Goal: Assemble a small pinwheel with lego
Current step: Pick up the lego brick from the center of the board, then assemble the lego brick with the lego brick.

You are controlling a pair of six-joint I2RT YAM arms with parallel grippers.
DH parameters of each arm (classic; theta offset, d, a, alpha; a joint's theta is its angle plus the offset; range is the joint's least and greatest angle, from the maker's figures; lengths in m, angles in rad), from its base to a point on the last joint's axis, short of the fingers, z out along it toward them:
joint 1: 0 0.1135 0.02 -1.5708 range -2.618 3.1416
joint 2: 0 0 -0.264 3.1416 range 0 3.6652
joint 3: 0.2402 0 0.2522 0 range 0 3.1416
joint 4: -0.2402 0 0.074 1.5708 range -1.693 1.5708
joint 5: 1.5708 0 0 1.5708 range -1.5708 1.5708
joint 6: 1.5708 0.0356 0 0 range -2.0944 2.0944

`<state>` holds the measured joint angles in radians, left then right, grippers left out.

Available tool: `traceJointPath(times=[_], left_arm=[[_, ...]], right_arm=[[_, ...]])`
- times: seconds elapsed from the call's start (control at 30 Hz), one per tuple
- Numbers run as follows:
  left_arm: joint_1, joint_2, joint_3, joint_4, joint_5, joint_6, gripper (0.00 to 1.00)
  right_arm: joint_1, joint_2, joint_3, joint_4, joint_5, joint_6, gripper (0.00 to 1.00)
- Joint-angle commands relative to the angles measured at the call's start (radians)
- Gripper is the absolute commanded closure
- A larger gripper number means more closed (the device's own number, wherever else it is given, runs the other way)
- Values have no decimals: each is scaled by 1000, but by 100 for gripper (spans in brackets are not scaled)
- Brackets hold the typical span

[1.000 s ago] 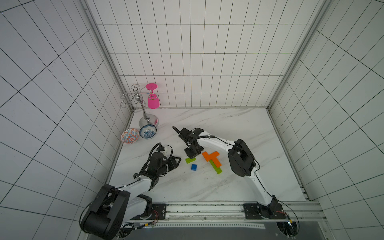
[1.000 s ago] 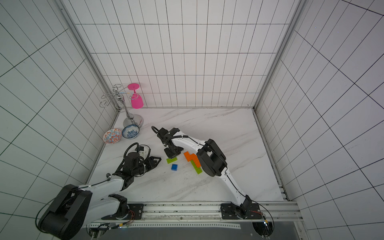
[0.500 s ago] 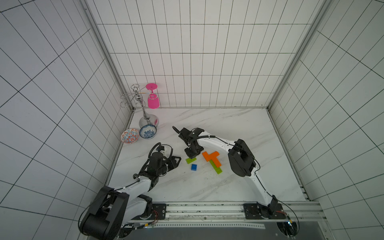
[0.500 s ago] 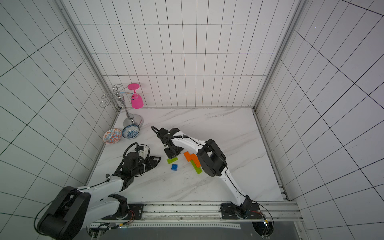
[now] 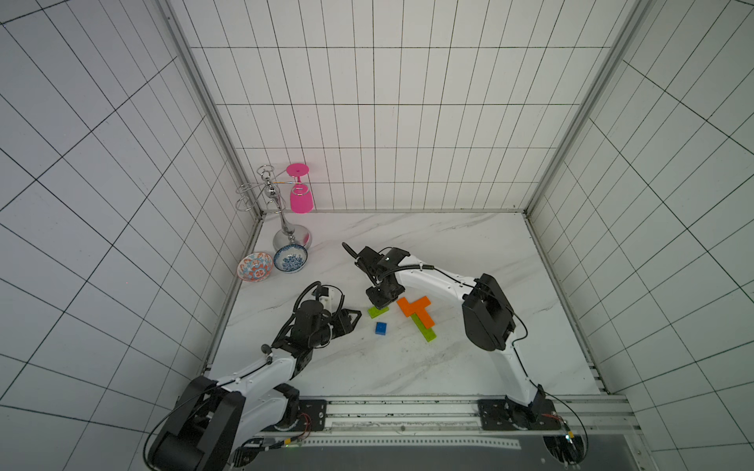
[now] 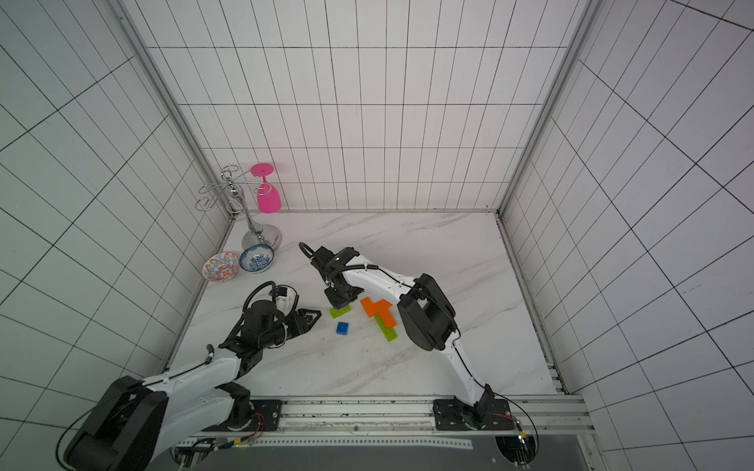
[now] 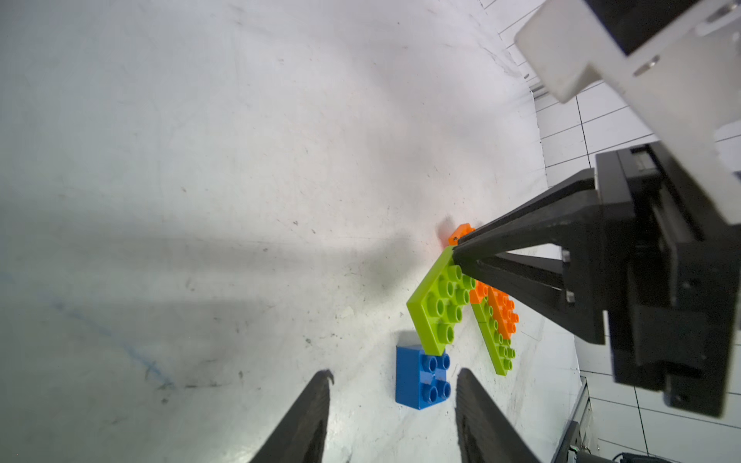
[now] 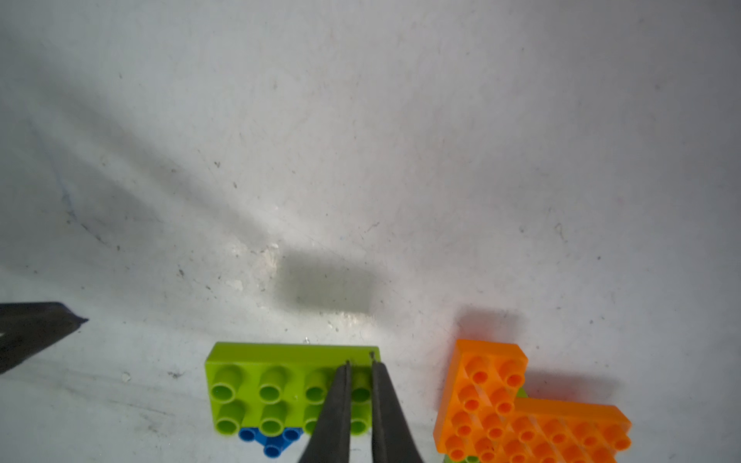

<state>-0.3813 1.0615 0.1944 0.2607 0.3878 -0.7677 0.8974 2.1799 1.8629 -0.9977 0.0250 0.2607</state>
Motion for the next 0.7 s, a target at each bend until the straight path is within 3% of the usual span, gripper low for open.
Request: traceJointPath(times=[0.0, 0.3, 0.67], left_arm=[[-41, -56, 9, -35, -24, 2, 47], [-220, -101, 39, -51, -128, -6, 46], [-292, 25, 60, 45, -136, -8, 46]], right_arm=[[0, -103, -130, -8, 23, -5, 89], [-8, -292, -439, 62, 31, 17, 88], [-53, -310, -498, 94, 43, -2, 89]])
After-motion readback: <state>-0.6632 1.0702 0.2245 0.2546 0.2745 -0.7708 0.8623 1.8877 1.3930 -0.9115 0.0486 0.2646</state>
